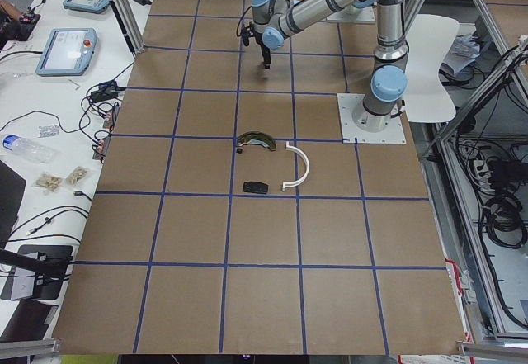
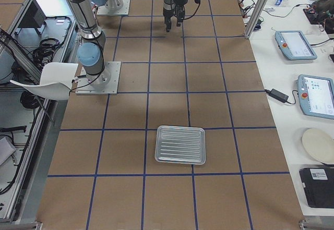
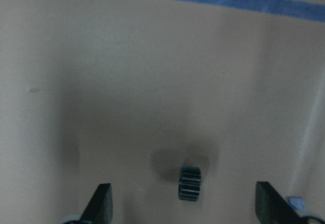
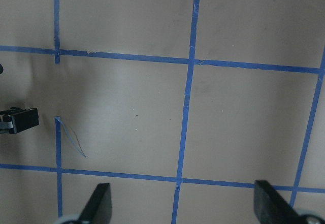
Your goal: Place bearing gear from tray to pile
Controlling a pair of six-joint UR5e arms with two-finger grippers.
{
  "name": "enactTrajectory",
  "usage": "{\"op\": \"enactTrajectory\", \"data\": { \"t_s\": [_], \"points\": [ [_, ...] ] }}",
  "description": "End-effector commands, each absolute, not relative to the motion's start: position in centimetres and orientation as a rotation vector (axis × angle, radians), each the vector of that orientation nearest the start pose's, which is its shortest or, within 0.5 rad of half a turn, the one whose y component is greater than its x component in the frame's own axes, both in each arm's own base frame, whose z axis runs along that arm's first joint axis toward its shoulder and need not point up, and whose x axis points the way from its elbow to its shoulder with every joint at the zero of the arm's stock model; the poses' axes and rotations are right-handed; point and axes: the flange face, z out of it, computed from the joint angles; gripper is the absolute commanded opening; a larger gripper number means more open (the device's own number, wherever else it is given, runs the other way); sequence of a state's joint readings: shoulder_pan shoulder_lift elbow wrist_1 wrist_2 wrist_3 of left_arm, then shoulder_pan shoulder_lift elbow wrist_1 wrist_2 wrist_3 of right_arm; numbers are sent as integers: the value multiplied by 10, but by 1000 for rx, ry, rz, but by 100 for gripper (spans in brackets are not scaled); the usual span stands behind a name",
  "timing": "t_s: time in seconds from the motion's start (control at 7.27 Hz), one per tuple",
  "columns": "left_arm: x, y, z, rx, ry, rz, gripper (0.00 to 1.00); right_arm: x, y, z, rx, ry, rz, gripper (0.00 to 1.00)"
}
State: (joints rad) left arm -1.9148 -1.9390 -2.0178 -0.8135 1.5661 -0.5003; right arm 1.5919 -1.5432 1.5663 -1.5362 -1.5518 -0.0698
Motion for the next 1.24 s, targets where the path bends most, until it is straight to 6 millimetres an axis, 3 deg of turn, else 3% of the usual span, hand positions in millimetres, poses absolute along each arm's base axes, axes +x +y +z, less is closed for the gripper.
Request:
{"op": "enactTrajectory", "data": {
  "t_s": [0.0,0.14,0.41,0.83,0.96,1.1],
  "points": [
    [-298,-442,168,-245,3127,39,87,145,-494,472,-174,3123,93,100],
    [-298,-442,169,-245,3128,37,87,145,-494,472,-179,3122,93,100],
    [-296,-438,177,-238,3129,24,0,145,-494,473,-177,3118,85,100],
    [-296,-438,177,-236,3128,28,0,148,-497,475,-129,3126,55,100],
    [-294,-446,184,-248,3133,3,0,154,-500,474,-111,3129,17,100],
    [-277,-467,199,-303,3135,-31,0,154,-508,473,-104,3139,-38,100]
  ]
}}
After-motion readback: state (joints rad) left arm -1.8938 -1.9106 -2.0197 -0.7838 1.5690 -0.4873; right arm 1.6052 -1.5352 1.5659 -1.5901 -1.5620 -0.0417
